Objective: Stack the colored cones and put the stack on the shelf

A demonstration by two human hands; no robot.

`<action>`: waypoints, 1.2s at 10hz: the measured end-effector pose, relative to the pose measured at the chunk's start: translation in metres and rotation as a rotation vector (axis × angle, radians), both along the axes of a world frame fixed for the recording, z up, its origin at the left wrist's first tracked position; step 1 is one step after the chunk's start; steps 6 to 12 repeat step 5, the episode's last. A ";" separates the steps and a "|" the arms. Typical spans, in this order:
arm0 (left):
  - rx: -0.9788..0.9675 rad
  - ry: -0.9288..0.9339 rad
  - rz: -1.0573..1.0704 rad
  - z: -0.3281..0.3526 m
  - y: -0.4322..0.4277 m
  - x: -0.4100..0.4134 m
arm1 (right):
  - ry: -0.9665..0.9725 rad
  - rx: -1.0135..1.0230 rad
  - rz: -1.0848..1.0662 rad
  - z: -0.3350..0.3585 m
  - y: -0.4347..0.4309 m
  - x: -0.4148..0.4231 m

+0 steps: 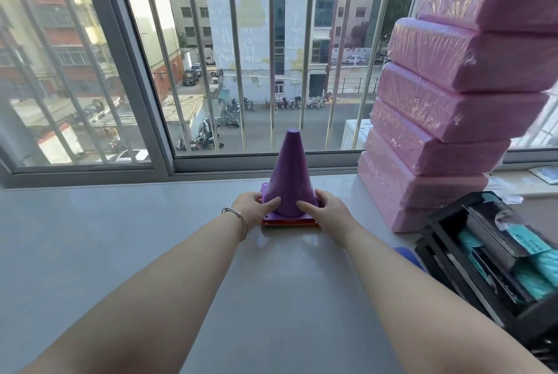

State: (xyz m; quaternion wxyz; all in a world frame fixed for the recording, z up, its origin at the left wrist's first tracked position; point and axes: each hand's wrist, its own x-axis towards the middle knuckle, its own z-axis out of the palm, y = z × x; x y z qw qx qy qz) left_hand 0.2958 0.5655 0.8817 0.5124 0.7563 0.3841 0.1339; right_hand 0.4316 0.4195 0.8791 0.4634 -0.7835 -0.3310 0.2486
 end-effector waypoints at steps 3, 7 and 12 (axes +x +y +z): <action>0.340 0.170 -0.006 0.023 -0.032 -0.011 | -0.272 -0.093 0.014 0.011 -0.013 -0.013; 0.774 0.424 0.041 0.034 -0.046 -0.030 | -0.670 -0.105 -0.019 0.022 -0.033 -0.025; 0.774 0.424 0.041 0.034 -0.046 -0.030 | -0.670 -0.105 -0.019 0.022 -0.033 -0.025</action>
